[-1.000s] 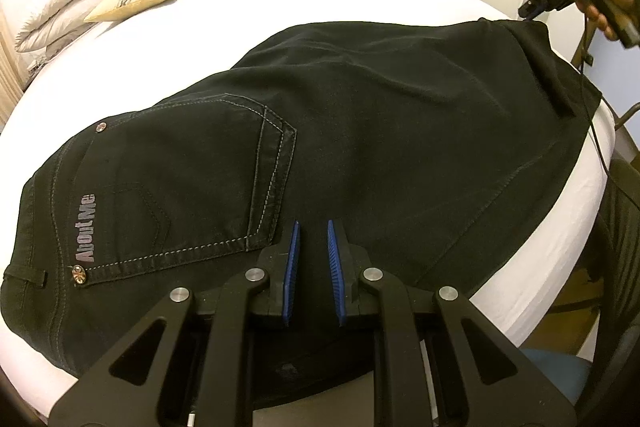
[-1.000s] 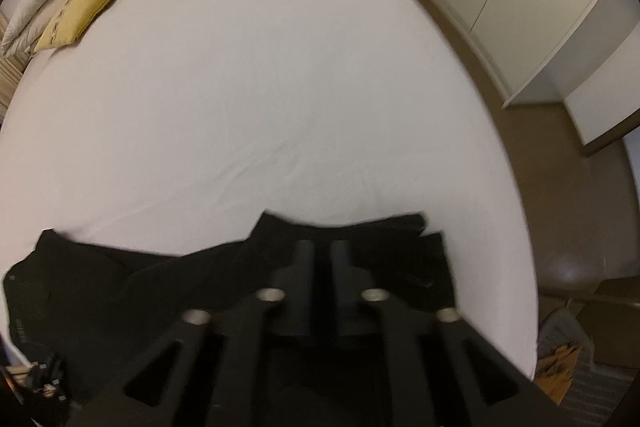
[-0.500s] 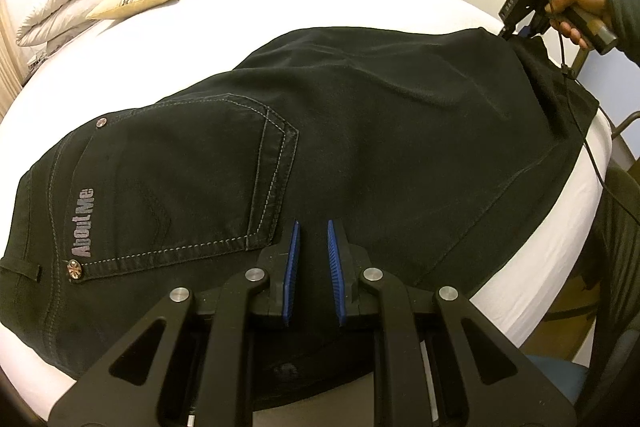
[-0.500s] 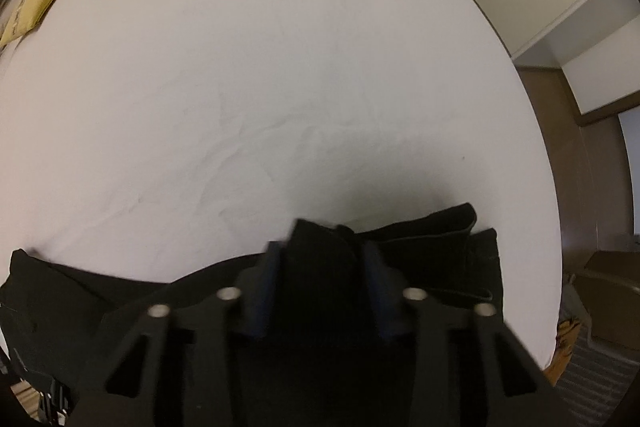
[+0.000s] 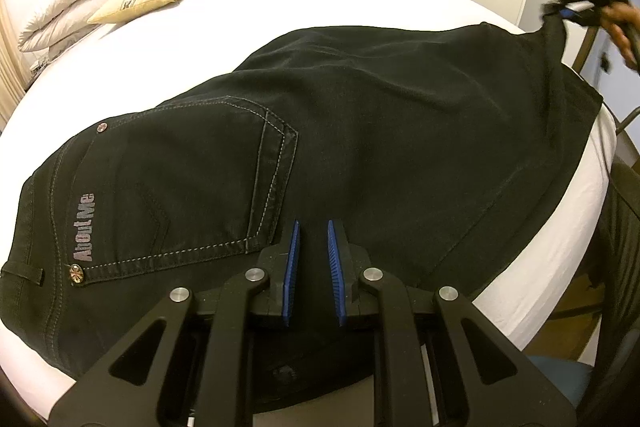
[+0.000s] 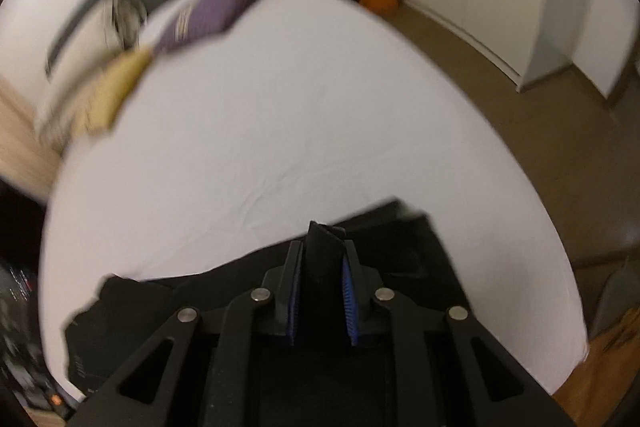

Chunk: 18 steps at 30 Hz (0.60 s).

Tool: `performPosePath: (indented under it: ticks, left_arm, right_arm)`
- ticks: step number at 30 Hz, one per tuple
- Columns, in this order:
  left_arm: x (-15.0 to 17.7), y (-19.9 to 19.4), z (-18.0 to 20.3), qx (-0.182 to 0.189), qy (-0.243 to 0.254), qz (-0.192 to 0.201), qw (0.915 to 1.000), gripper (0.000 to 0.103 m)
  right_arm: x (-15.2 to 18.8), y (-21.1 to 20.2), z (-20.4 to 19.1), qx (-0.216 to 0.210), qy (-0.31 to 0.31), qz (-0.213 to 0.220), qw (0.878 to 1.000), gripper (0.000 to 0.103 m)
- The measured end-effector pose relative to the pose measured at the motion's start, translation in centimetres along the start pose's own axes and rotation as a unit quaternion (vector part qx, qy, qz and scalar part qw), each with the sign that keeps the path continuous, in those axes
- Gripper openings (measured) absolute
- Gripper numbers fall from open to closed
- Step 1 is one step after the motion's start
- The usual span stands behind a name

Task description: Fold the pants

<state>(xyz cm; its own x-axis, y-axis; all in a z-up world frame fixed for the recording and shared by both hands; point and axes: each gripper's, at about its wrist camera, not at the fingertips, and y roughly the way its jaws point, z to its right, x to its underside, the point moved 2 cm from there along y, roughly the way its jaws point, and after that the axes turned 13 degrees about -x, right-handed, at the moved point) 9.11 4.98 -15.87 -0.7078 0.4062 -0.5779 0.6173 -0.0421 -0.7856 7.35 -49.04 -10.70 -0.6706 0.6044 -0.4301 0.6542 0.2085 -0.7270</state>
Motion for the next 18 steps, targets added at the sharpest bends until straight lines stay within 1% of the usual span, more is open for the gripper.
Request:
performPosePath:
  ticks: [1,2,3,4,5,6,8,10,12,13,15,16,18]
  left_arm:
    - [0.0,0.0,0.1,-0.001,0.000,0.000,1.0000,0.014]
    - [0.0,0.0,0.2,-0.002,0.001,-0.001,1.0000,0.014]
    - [-0.1,0.0,0.2,-0.004,0.001,-0.001,1.0000,0.014]
    - [-0.1,0.0,0.3,-0.006,0.002,-0.002,1.0000,0.014]
    - [-0.2,-0.1,0.5,-0.008,0.003,-0.003,1.0000,0.014]
    - [-0.2,-0.1,0.6,-0.011,0.006,-0.004,0.9999,0.014]
    - [-0.4,0.0,0.9,-0.016,0.010,-0.008,0.9998,0.014]
    - [-0.6,0.0,1.1,-0.020,0.011,-0.011,0.9997,0.014]
    - [-0.7,0.0,1.3,-0.025,0.011,-0.014,0.9995,0.014]
    - [-0.8,0.0,1.4,-0.028,0.012,-0.015,0.9994,0.014]
    - [-0.9,0.0,1.6,-0.034,0.013,-0.018,0.9992,0.014]
    - [-1.0,0.0,1.7,-0.036,0.014,-0.019,0.9991,0.014]
    - [-1.1,0.0,1.9,-0.039,0.012,-0.021,0.9990,0.014]
  right_arm:
    - [1.5,-1.4,1.1,-0.031,0.025,0.026,0.999,0.021]
    - [2.9,-2.7,3.9,-0.058,0.069,0.049,0.995,0.026]
    - [3.5,-3.1,6.4,-0.054,0.104,0.053,0.992,0.037]
    - [4.9,-3.3,9.3,-0.031,0.149,0.051,0.987,0.037]
    - [6.3,-4.0,11.8,-0.017,0.179,0.051,0.982,0.037]
    - [7.5,-4.7,13.5,-0.019,0.201,0.056,0.978,0.037]
    - [9.4,-6.1,15.6,-0.030,0.233,0.072,0.969,0.038]
    - [10.4,-7.0,15.8,-0.045,0.240,0.083,0.966,0.038]
    - [10.6,-7.3,15.4,-0.078,0.247,0.090,0.962,0.038]
    - [10.7,-7.5,15.1,-0.097,0.253,0.092,0.958,0.041]
    - [10.7,-7.5,15.1,-0.133,0.267,0.082,0.951,0.041]
    - [10.6,-6.9,14.4,-0.150,0.268,0.075,0.949,0.042]
    - [11.7,-6.2,11.9,-0.159,0.263,0.057,0.950,0.042]
